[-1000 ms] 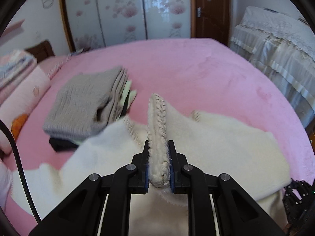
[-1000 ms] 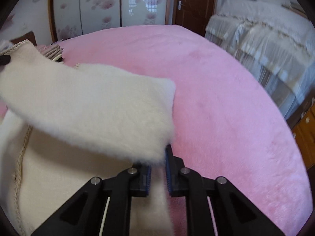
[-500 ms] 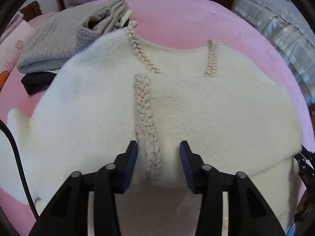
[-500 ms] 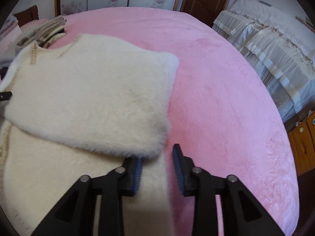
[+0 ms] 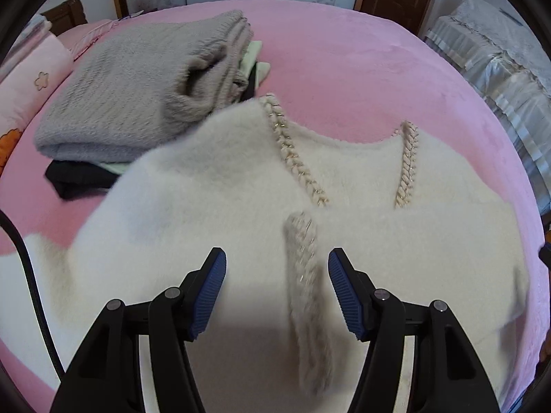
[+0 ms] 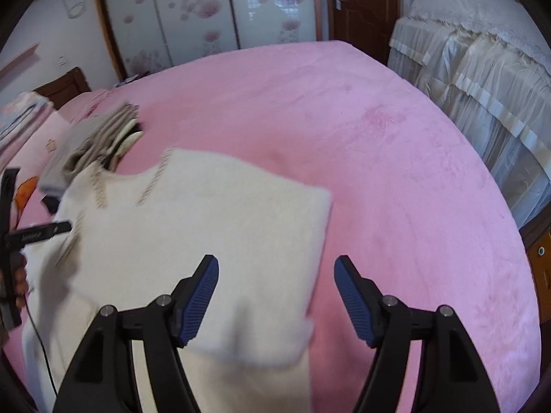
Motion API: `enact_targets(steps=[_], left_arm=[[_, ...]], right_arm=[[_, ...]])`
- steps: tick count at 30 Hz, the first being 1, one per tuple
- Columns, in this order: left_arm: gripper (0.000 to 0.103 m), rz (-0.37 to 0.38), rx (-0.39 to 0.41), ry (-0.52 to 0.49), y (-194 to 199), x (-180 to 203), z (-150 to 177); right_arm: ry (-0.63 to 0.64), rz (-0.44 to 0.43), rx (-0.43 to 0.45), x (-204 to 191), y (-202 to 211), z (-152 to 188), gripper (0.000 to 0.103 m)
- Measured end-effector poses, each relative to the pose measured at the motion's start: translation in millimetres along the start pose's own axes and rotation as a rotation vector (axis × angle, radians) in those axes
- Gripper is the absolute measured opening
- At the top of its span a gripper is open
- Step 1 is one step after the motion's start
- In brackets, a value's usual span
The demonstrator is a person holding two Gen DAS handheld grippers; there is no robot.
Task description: Fold large clothes
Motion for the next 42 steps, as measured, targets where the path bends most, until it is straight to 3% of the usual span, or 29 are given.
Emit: enact_targets(steps=[4,6,8,9,10,11,13,15,18,21,24,27,31,35,39,42], left_arm=[[0.060,-0.022,-0.021,-0.028,-25.3,13.5,-7.3],[0.054,-0.016,-0.033,-0.032,-34.3,18.5,-9.1],[0.040,-0.015,-0.028,-0.035,-38.3,24.1,-11.9],[0.033,-0.026,-0.019,-0.036,-38.5,26.0,-13.2],[0.018,-0.037,-0.005,-0.043,-37.2,28.6,-14.7],[0.014,-0.053,0.018,-0.051,-34.0,30.8,-17.3],[0.013,-0.018,0.080,-0.054,-24.5,44.3,-23.1],[0.013,-0.019,0.128,-0.068,-18.4,51.6,-23.9],[0.013,-0.082,0.073,-0.090,-44.8,44.3,-11.6],[0.013,-0.109,0.081,-0.101,-51.9,44.4,-10.7],[0.017,-0.096,0.075,-0.091,-38.9,44.1,-16.4],[0.019,-0.070,0.078,-0.069,-11.3,44.5,-17.9],[0.027,-0.008,0.115,-0.040,35.6,52.0,-7.3],[0.027,0.069,0.060,0.008,54.7,71.7,31.3],[0.027,0.083,0.048,0.080,41.7,81.6,66.9],[0.027,0.043,0.028,0.137,15.5,75.7,87.2]], right_arm=[[-0.094,0.031,-0.073,25.9,-55.1,-15.7,0.070],[-0.141,0.035,-0.112,35.6,-78.8,-12.9,0.070],[-0.170,-0.001,-0.136,36.6,-93.3,-6.8,0.070],[-0.169,-0.016,-0.124,35.5,-95.6,-6.2,0.060],[-0.154,-0.045,-0.121,30.5,-96.0,-6.4,0.045],[-0.131,-0.023,-0.116,30.9,-92.5,-8.0,0.020],[-0.094,0.024,-0.054,33.1,-76.7,-15.3,0.013],[-0.101,0.042,-0.040,40.7,-76.9,-13.5,0.013],[-0.125,0.042,-0.088,46.9,-98.6,2.6,0.013],[-0.116,0.078,-0.086,43.7,-96.9,2.5,0.015],[-0.108,0.110,-0.076,42.8,-80.0,-3.7,0.027],[-0.088,0.136,-0.011,37.0,-42.4,-13.0,0.029],[-0.015,0.052,0.062,-15.7,1.2,-16.9,0.029],[0.087,-0.099,0.049,-103.1,12.1,8.3,0.029],[0.135,-0.192,0.019,-167.4,-6.6,38.0,0.029],[0.133,-0.186,-0.016,-180.0,-30.5,57.7,0.029]])
Point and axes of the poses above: each gripper's, at about its wrist camera, not at the fingertips, and y roughly against the way its jaws point, x to its right, z to its underside, the point moved 10 cm from there along -y, roughly the way its jaws point, and after that the axes turned 7 degrees about y, right-handed, at the moved point
